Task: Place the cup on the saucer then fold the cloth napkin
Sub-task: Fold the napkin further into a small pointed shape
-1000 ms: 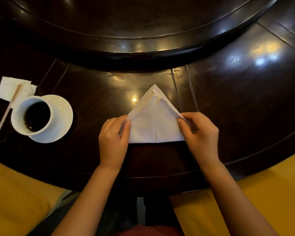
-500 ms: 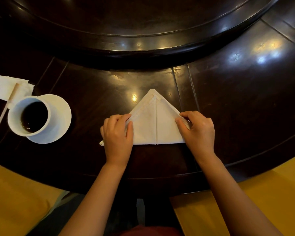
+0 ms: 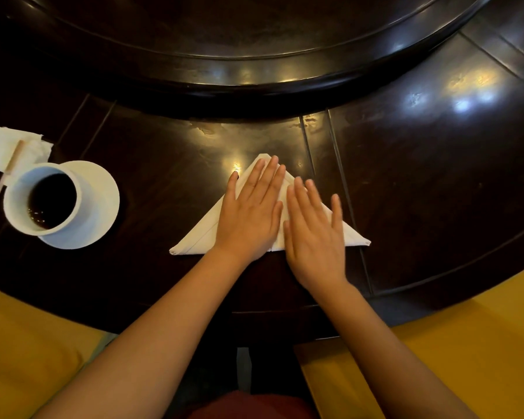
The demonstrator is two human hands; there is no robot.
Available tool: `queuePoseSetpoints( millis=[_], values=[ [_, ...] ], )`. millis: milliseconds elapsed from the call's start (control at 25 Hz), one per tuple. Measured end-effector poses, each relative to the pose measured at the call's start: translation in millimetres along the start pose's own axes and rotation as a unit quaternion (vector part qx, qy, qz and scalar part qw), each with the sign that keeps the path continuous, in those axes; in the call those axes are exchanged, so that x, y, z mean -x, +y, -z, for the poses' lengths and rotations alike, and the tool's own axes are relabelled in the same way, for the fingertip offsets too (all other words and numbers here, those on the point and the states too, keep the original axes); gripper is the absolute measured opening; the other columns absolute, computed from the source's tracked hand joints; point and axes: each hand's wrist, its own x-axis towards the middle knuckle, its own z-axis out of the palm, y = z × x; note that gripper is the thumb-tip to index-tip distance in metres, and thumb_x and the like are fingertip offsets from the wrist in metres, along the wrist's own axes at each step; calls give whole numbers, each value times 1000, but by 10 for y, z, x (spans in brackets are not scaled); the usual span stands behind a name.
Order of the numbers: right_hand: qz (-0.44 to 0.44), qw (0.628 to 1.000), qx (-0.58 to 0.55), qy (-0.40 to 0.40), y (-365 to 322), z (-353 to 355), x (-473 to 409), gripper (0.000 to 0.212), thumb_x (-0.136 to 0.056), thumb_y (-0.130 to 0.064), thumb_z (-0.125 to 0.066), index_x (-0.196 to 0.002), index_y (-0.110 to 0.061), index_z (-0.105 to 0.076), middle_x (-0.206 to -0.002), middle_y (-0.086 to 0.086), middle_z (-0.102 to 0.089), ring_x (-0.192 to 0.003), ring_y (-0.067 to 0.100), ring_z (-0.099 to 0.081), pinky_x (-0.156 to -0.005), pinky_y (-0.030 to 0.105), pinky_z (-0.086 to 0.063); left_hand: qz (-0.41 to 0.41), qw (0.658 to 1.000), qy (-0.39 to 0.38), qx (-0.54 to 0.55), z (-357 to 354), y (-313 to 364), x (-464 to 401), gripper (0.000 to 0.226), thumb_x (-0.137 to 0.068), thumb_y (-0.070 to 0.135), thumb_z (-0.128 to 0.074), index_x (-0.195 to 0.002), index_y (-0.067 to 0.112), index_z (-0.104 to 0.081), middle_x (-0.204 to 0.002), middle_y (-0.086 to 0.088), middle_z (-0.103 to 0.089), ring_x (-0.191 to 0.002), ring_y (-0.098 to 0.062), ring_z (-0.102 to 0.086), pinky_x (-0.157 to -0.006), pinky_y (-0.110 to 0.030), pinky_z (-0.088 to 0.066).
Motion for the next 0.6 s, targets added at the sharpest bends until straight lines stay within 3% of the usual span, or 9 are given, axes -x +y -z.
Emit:
queuePoseSetpoints(
  millis=[160, 440, 600],
  values=[
    [-26, 997, 30, -59, 66, -97, 31, 58, -96, -36, -26, -146, -8, -15, -154, 4, -8, -142, 15, -5, -113, 45, -2, 5, 1000, -20, -3, 22, -7, -13, 59, -93, 37, -2, -148, 16, -1, -158, -3, -5, -144, -17, -2, -113, -45, -8],
    [-156, 979, 84, -97, 702, 160, 274, 62, -94, -47, -9, -146, -16, 0, -154, -1, 6, -141, 11, 12, -112, 49, 11, 9, 999, -41, 11, 18, -11, -28, 63, -88, 43, 7, -147, 20, 6, -158, -1, 2, -144, -17, 5, -113, -43, 2],
    [-146, 986, 69, -27, 404, 262, 129, 60, -94, -44, -18, -146, -17, -4, -153, -1, 3, -142, 14, 6, -111, 49, 12, -9, 998, 18, 68, 41, -17, -5, 58, -93, 38, -5, -147, 18, 3, -158, -4, -3, -144, -18, 0, -115, -42, -2]
  ],
)
